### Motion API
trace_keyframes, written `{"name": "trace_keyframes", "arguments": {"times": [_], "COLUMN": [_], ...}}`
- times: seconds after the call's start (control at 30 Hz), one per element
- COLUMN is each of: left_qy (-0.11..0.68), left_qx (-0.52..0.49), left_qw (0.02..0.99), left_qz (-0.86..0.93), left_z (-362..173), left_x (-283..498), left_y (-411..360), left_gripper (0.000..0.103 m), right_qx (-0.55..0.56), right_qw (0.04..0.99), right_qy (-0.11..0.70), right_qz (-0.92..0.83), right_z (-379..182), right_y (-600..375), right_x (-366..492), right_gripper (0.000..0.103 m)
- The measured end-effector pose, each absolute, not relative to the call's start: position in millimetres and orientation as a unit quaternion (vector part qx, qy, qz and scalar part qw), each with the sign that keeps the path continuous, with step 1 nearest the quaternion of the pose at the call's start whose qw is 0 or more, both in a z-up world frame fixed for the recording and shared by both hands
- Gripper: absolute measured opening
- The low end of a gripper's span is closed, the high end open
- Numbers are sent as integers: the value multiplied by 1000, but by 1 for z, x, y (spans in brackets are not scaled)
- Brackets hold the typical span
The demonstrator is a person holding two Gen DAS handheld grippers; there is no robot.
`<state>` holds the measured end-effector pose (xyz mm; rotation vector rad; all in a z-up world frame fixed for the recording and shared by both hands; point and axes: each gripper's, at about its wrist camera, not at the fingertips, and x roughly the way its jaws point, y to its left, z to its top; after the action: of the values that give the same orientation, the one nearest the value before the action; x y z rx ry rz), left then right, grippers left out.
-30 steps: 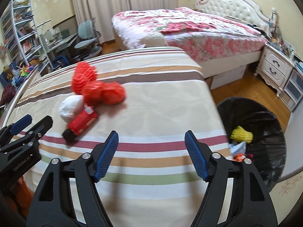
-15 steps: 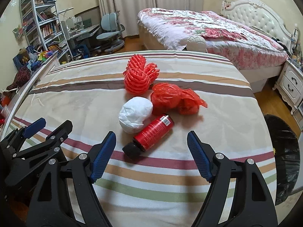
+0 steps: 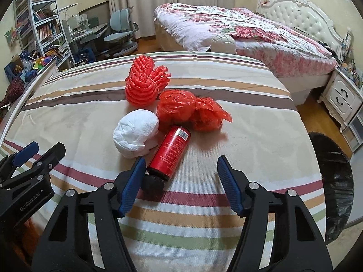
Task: Collect trash
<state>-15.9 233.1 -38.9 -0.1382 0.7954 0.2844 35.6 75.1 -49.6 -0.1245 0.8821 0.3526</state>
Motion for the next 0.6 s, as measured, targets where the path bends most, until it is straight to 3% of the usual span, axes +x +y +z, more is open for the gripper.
{"name": "trace_keyframes", "arguments": {"times": [0.2, 0.6], "left_qy": [386, 385], "left_qx": [-63, -50], "left_qw": [911, 916], "left_qz": [129, 98], "left_z": [-39, -39], "left_x": [-16, -14], "left_y": [226, 198], "left_gripper": [74, 75], "right_qx": [-71, -61], "right_qw": [881, 886], "right_qy": [431, 433], "right_qz": [181, 156], "right_z": [-53, -57], "right_y": [76, 30], "right_x": [37, 36], "right_gripper": [28, 23]}}
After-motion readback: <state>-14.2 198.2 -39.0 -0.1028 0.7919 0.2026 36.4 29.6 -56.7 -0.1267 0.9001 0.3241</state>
